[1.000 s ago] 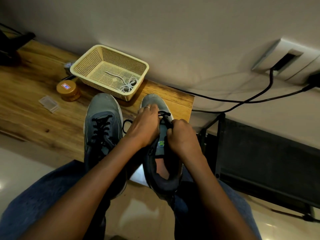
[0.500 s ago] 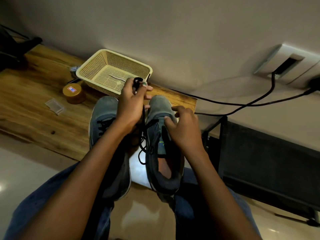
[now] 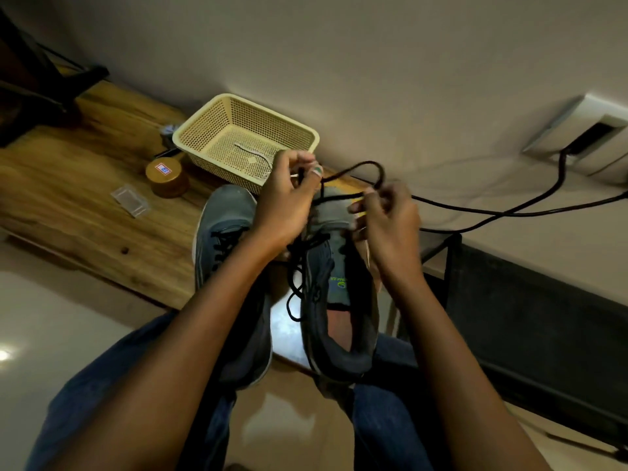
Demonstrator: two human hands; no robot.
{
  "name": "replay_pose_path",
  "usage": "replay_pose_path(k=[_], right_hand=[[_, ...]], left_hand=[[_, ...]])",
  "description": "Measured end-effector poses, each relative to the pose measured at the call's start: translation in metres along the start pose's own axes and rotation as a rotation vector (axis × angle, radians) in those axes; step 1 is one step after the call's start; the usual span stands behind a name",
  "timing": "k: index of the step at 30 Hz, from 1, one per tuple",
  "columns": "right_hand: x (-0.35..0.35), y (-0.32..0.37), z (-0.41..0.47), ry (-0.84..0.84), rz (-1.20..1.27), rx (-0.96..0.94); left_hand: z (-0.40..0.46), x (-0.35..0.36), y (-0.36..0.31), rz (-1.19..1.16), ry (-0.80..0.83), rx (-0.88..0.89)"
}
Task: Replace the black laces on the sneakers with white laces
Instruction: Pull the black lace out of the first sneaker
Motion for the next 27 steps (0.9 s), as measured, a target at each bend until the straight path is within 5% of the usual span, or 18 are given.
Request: replay_pose_path(k=[3,6,11,15,18,23,27], right_hand=[[-0.045,-0.002,-0.001,-0.309,0.345,0.049],[-0.068,-0.007,-0.004,-0.447,0.454,0.047],[-0.064,-0.027,0.004,-0.329,0.107,0.125],[-0.061,-0.012,0.004,-0.325,-0.155,-0.024],[-0.032,0.003,0.003,-0.152,-0.220,-0.152],[0.044,-0.011,-0.011,0.411,-0.574,-0.259],[0.048,-0.025,-0.012,0.450,-0.830,-0.198]], left_hand=[[-0.004,0.011,0.014,0.128,0.143,-0.130],[-0.007,0.012,0.020,0.352,0.186,-0.164],[-0.024,0.007,0.021,0.819,0.317,-0.254],[-0.053,0.015,0.028,0.933,0.438,-0.318],[-0.072,0.029,0.030,0.997,0.466,-0.285],[-0.068,0.030,0.036,0.893,0.463,-0.260],[-0.063,0.030,0.040,0.832,0.472,-0.242]])
Point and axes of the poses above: each hand's wrist, its own z-axis towards the middle knuckle, its own x-axis out of the palm, y = z × x, the point moved 9 cm from there along z, towards the middle knuckle, and after that the axes turned 3 degrees about z, right-handed, at the moved point
